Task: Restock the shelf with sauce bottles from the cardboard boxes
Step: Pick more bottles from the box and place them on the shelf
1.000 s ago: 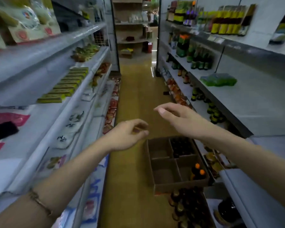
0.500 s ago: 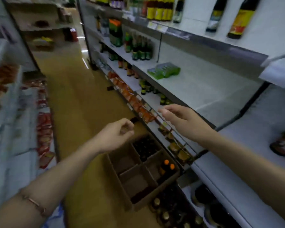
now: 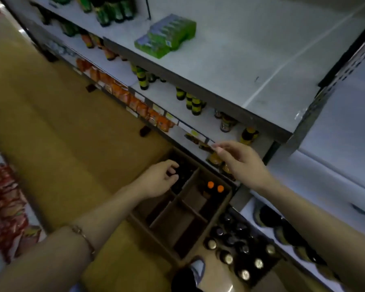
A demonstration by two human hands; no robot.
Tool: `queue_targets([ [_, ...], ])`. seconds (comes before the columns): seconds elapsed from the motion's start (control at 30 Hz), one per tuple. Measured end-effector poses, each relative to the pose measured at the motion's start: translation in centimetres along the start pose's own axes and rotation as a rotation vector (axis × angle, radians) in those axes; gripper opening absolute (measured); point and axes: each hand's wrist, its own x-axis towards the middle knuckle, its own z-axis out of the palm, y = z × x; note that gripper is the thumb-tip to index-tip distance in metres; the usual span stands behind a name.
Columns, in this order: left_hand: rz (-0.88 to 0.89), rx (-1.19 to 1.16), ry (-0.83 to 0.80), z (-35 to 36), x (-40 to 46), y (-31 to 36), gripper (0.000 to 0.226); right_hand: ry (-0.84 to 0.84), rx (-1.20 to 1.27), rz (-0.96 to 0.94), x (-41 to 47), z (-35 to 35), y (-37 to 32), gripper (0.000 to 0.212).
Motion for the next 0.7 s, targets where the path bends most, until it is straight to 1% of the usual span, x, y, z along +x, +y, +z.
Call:
queue_targets([
  [0.07, -0.013, 0.006, -0.027, 1.6, 2.6, -0.4, 0.035, 0.062, 0.069, 0.049, 0.5, 0.2, 2.4, 0.019],
  [0.2, -0.042, 0.139, -0.224, 5.0, 6.8, -2.8, 0.036, 0.174, 0.147, 0.190, 0.0, 0.5, 7.3, 0.019],
  [0.27, -0.062, 0.147, -0.283, 6.2, 9.1, -4.5, 0.036, 0.191, 0.144, 0.260, -0.5, 1.2, 9.7, 0.021],
  [0.37, -0.056, 0.108, -0.302, 8.0, 12.7, -6.5, 0.034, 0.226, 0.119, 0.335, -0.3, 3.0, 13.0, 0.022],
  [0.5, 0.056, 0.121, -0.309, 11.2, 18.3, -8.3, 0.029, 0.275, 0.133, 0.396, 1.9, 6.2, 17.4, 0.023],
  [0.6, 0.091, 0.090, -0.298, 13.8, 22.3, -9.8, 0.032, 0.270, 0.130, 0.428, 4.1, 8.8, 21.8, 0.022],
  [0.7, 0.152, 0.097, -0.321, 17.1, 25.8, -12.5, 0.041, 0.250, 0.087, 0.479, 5.7, 11.8, 27.0, 0.024],
])
